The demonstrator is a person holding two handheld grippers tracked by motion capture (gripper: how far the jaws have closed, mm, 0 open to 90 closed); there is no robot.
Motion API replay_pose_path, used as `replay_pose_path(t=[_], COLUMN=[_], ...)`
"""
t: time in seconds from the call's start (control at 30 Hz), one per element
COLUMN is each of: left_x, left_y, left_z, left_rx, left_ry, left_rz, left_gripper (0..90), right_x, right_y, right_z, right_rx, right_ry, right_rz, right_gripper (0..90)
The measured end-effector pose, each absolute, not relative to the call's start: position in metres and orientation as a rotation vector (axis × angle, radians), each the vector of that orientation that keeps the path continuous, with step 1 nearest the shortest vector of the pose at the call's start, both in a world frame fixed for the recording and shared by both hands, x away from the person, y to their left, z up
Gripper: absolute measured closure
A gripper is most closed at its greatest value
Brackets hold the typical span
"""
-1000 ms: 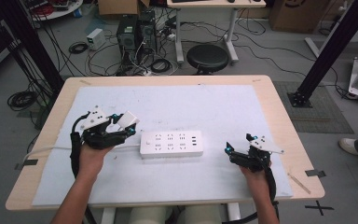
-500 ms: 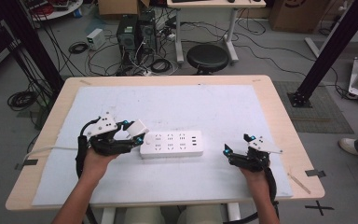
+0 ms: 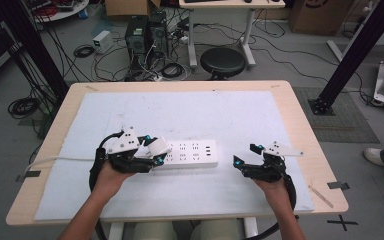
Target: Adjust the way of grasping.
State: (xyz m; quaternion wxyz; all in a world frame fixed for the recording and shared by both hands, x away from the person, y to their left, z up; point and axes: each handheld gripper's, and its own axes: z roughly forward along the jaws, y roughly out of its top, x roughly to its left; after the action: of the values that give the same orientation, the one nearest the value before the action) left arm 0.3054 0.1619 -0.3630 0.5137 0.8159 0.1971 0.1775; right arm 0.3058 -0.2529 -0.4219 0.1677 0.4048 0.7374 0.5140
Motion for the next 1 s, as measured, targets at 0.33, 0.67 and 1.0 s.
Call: replay_pose_path(t=[0.33, 0.67, 1.0], left_x=[0.299, 0.293, 0.290], left_y=[0.147, 0.131, 0.115], left_z=[-0.365, -0.367, -0.369], left_rx=[2.026, 2.128, 2.166], left_ry=[0.362, 0.232, 0.145], left_rz=[0.444, 0.469, 0.487], left_gripper=[42.5, 42.4, 42.5], right_x=[0.306, 0.306, 0.309], right_y=[-0.223, -0.202, -0.184], right_z=[-0.400, -0.393, -0.390], right_rx=[1.149, 1.160, 1.191], right_ry=[2.261, 2.395, 2.516], right_rz=[1.594, 1.754, 1.804], right_gripper=[16.5, 16.5, 16.5])
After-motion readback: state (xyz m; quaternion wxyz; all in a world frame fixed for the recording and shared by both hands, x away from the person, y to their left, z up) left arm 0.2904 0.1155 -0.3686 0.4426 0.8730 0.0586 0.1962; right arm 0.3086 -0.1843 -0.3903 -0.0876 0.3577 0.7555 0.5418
